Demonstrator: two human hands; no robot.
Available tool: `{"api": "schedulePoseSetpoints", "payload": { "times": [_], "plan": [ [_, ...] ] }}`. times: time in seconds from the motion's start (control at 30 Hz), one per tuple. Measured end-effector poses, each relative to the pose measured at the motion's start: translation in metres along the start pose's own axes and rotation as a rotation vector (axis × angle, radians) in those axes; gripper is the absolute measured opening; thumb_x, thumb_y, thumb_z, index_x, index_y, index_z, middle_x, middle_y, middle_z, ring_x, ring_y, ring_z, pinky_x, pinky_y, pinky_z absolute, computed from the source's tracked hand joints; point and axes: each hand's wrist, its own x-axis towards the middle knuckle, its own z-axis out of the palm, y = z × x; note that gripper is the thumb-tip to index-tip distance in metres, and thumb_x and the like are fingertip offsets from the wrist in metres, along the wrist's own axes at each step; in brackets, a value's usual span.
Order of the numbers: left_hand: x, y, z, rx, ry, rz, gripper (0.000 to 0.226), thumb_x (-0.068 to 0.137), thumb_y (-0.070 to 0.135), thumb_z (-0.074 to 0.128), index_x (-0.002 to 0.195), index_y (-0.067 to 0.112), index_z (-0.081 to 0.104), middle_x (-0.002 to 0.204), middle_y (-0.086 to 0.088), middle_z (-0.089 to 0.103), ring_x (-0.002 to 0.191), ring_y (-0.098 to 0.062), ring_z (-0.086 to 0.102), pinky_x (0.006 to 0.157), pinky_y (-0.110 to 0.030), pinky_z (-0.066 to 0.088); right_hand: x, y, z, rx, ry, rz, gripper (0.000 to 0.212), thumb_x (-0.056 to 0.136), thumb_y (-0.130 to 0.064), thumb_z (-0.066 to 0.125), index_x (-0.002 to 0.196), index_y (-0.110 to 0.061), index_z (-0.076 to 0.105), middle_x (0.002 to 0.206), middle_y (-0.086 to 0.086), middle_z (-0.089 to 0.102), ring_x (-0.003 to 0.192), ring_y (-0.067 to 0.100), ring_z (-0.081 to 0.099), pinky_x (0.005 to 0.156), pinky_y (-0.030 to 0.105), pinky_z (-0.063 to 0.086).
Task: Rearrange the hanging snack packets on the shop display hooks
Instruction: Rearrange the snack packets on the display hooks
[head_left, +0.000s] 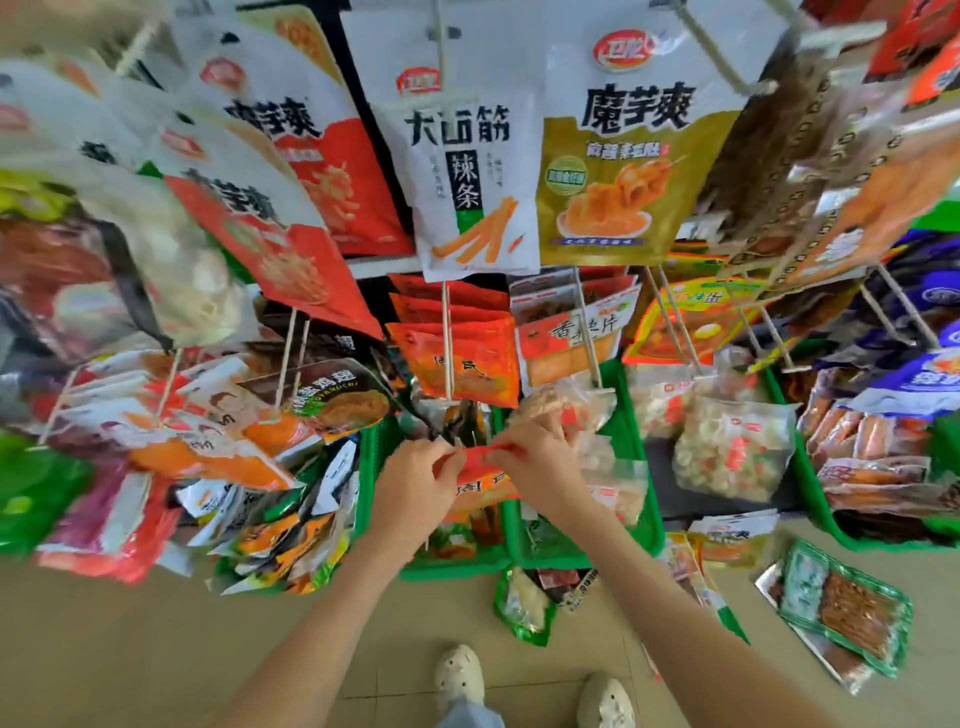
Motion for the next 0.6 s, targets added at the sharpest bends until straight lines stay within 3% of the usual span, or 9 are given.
{"api": "schedulePoseSetpoints", "payload": {
  "times": [0.07,0.2,0.33,0.43,0.53,0.6],
  "plan": [
    [0.015,-0.02,-0.005,-0.014,0.027,-0.008,0.021,0.092,0.029,0.056,0.088,0.014,0.071,0.078,-0.001,0.064,0.077,-0.016,0.056,0.067,-0.032,0.045,0.024,-0.008,0.015,0.01,-0.033,-0.014,0.013,0.088,-0.027,0.059,0.09,-0.022,0.071,0.084,-0.015,0.059,0.098,0.014,0.037,0.085,0.014,0.014],
    [0.047,-0.044,-0.008,0.013,0.073,0.028,0.022,0.094,0.026,0.053,0.096,0.012,0.071,0.082,-0.006,0.066,0.08,-0.021,0.057,0.063,-0.027,0.038,0.067,-0.014,0.04,0.054,-0.009,0.065,0.008,0.081,-0.022,0.065,0.084,-0.021,0.073,0.079,-0.018,0.058,0.102,0.019,0.046,0.083,0.031,0.019],
    [0.071,-0.057,-0.011,0.036,0.158,0.109,0.02,0.092,0.019,0.057,0.088,0.008,0.073,0.082,-0.007,0.069,0.078,-0.025,0.057,0.065,-0.029,0.035,0.082,-0.011,0.055,0.062,0.041,0.017,0.016,0.073,-0.008,0.059,0.075,-0.018,0.072,0.065,-0.014,0.054,0.084,0.023,0.048,0.074,0.036,0.025],
    [0.077,-0.061,-0.009,0.076,0.186,0.196,0.018,0.089,0.019,0.062,0.076,0.01,0.07,0.066,0.0,0.061,0.066,-0.021,0.051,0.063,-0.031,0.035,0.077,-0.013,0.051,0.068,0.125,0.016,0.024,0.072,-0.021,0.053,0.082,-0.016,0.074,0.073,-0.016,0.055,0.089,0.023,0.047,0.082,0.041,0.035],
    [0.085,-0.063,-0.005,0.045,0.221,0.21,0.014,0.088,0.02,0.063,0.078,0.013,0.07,0.065,0.004,0.059,0.063,-0.014,0.043,0.061,-0.03,0.035,0.076,-0.018,0.048,0.091,0.182,0.014,0.014,0.08,-0.006,0.064,0.082,-0.015,0.074,0.077,-0.029,0.05,0.092,0.018,0.041,0.086,0.027,0.031],
    [0.091,-0.065,-0.002,0.027,0.204,0.209,0.013,0.088,0.02,0.062,0.081,0.014,0.071,0.069,0.003,0.063,0.068,-0.017,0.05,0.064,-0.033,0.041,0.077,-0.018,0.049,0.096,0.192,-0.016,0.014,0.079,-0.005,0.065,0.081,-0.016,0.073,0.076,-0.03,0.051,0.092,0.015,0.039,0.087,0.023,0.03]
  ]
}}
